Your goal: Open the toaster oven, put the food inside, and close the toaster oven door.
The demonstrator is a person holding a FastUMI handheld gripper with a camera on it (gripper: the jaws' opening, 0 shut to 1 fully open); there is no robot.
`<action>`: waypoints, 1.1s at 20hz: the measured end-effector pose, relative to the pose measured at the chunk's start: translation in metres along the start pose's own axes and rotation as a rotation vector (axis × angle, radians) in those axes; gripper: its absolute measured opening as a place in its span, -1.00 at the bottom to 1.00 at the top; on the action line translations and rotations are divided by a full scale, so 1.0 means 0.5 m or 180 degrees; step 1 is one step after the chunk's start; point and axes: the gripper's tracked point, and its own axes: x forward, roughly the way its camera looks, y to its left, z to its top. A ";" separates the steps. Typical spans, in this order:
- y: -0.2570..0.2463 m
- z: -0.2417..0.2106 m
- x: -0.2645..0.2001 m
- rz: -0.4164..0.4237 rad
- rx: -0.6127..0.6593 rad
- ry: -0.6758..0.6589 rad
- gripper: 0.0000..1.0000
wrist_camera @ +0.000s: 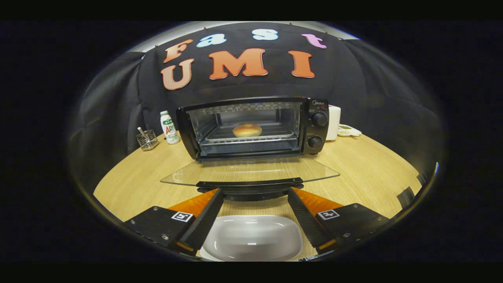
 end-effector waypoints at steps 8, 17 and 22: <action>0.002 0.121 0.009 0.0128 0.0120 -0.0196 1.00; 0.019 0.254 0.089 0.0190 0.0178 -0.0365 1.00; 0.039 0.285 0.147 0.0227 0.0234 -0.0348 0.99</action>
